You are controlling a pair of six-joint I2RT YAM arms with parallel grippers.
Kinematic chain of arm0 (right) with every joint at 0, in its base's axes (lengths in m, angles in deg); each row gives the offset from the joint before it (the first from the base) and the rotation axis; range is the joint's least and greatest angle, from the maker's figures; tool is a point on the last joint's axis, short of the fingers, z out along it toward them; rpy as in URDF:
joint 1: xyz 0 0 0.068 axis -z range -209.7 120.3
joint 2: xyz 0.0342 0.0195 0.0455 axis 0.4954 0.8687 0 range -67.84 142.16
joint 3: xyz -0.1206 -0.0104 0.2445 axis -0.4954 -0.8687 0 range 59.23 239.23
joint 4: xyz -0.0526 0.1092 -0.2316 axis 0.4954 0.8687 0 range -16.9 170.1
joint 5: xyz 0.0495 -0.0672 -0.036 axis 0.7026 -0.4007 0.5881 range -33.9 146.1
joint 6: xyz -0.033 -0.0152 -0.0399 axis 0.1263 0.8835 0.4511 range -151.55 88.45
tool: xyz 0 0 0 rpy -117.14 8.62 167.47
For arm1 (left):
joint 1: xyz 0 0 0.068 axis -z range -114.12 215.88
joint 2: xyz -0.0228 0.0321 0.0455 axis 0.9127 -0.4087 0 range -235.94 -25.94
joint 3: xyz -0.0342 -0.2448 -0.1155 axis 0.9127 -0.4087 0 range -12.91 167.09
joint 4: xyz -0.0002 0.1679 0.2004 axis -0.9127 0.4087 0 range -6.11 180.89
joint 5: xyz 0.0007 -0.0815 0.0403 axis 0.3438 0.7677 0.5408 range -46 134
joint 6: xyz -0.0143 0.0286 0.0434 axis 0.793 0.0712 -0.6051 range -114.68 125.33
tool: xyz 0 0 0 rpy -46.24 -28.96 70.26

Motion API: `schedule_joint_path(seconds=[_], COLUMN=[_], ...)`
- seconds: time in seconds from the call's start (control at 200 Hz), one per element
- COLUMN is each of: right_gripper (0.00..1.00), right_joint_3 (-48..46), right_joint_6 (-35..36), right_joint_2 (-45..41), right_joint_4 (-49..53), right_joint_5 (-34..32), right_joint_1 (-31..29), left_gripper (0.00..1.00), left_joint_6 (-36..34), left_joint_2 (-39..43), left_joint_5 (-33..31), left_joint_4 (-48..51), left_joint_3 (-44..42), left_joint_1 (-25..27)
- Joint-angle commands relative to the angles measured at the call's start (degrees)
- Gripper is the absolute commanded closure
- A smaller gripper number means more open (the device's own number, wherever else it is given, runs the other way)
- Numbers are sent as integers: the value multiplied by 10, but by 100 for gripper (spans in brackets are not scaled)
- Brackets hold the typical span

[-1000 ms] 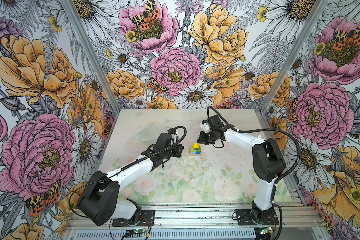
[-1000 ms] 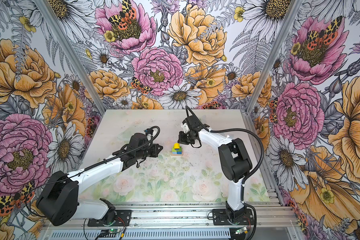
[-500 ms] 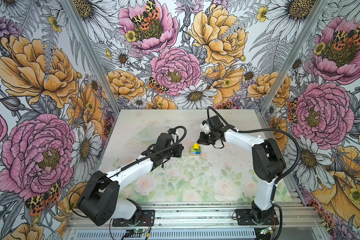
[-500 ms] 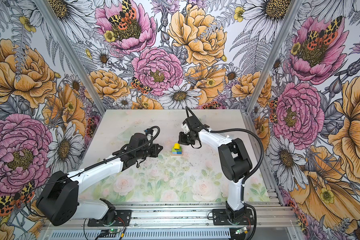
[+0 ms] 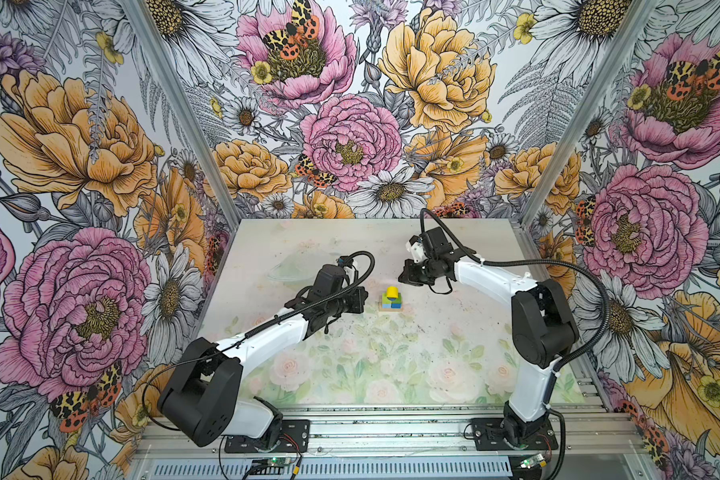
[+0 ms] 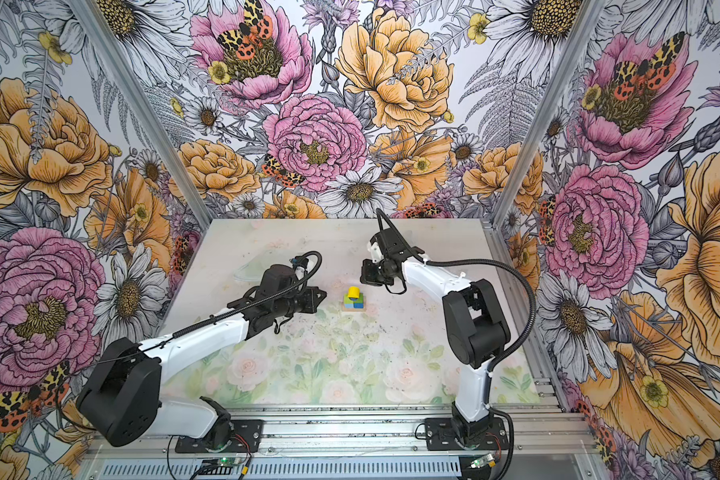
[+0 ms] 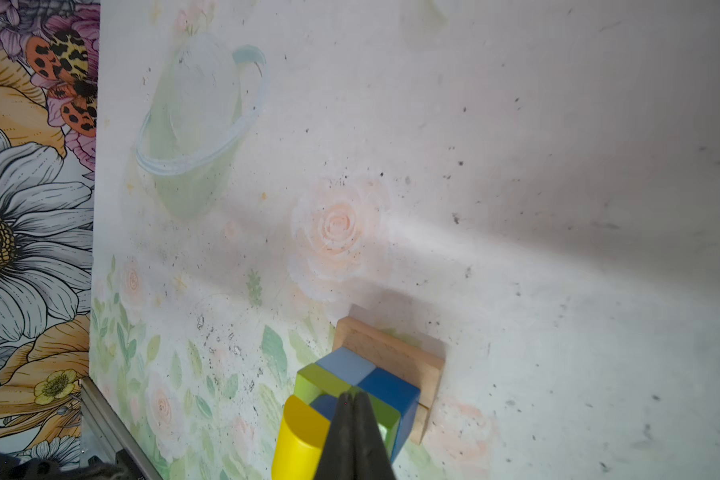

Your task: Build the wood block tower

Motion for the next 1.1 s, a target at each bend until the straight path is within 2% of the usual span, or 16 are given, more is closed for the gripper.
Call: schedule_joint_path(seconds=[0.0, 0.31, 0.741, 0.861, 1.096], right_gripper=[100, 100, 100, 100, 100], right_joint_3=[-19, -95, -161, -167, -170], right_joint_6=[-3, -25, -59, -62, -61], right_joint_2=[-51, -101, -127, -132, -138], right_joint_4=[-2, -20, -70, -74, -75], right_joint_5=[-24, -28, -22, -23, -24], right_joint_1=[13, 6, -12, -12, -12], left_gripper=[100, 100, 100, 100, 100], left_joint_6=[-18, -34, -54, -50, -46], left_joint_2=[-22, -104, -222, -256, -271], left_joint_5=[-5, 29, 88, 107, 123], left_joint_4=[-2, -4, 8, 6, 0], left_joint_3=[33, 110, 224, 239, 241], left_joint_1=[-9, -20, -28, -27, -20])
